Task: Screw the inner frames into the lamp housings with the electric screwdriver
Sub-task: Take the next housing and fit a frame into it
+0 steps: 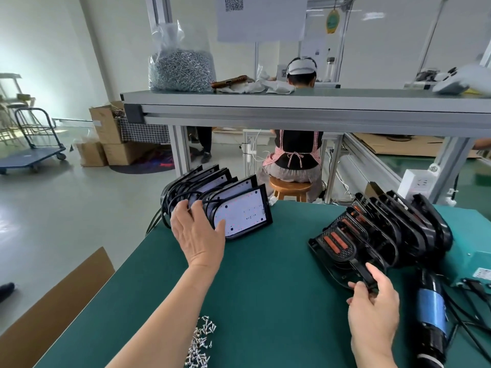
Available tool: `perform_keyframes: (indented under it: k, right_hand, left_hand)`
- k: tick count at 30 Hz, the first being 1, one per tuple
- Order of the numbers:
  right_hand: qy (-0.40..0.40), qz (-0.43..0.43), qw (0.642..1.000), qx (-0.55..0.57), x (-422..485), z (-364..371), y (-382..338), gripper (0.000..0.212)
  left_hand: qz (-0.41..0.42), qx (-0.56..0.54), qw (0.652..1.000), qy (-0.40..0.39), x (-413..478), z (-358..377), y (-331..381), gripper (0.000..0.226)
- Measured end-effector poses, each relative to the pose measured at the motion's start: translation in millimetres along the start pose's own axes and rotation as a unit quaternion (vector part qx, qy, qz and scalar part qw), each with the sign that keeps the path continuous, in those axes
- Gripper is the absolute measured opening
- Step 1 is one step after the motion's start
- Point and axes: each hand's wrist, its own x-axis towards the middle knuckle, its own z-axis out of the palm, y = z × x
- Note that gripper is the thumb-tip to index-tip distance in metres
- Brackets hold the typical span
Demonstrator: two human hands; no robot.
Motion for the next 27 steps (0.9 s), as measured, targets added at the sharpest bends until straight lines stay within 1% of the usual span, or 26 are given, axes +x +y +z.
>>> perform_keyframes:
  k: [2,4,6,9,13,17,22,25,27]
  right_hand:
    - [0.003,0.002,1.000,0.006,1,1,2,0.047]
    - [0.005,0.003,1.000,0.009,2,2,4,0.047]
    - [0.003,0.004,1.000,0.010,3,3,5,0.046]
    - [-0.003,0.003,1.000,0.011,4,3,6,0.046]
    - [-0.001,-0.009,1.000,0.017,4,3,6,0.044]
    - [-0.004,-0.014,1.000,0.014,4,3,5,0.044]
    - [-0.007,-0.019,1.000,0.008,3,4,5,0.043]
    - [-0.010,-0.017,1.000,0.007,3,4,5,0.044]
    - [-0.012,-0.011,1.000,0.007,4,5,6,0.044]
  left_hand:
    - [0.018,0.088,0.995,-0.052,14,4,-3,0.081]
    - [0.023,0.176,0.978,-0.105,28,8,-6,0.089]
    - [0.002,0.208,0.968,-0.143,41,11,-7,0.090]
    - [-0.029,0.211,0.960,-0.184,59,14,-7,0.082]
    - [-0.041,0.197,0.956,-0.214,78,17,-12,0.072]
    - [-0.048,0.180,0.953,-0.240,84,14,-15,0.070]
    - [-0.046,0.099,0.945,-0.308,80,7,-15,0.064]
    - [-0.044,0.072,0.946,-0.314,73,1,-17,0.061]
    - [-0.048,0.060,0.946,-0.315,68,-5,-19,0.054]
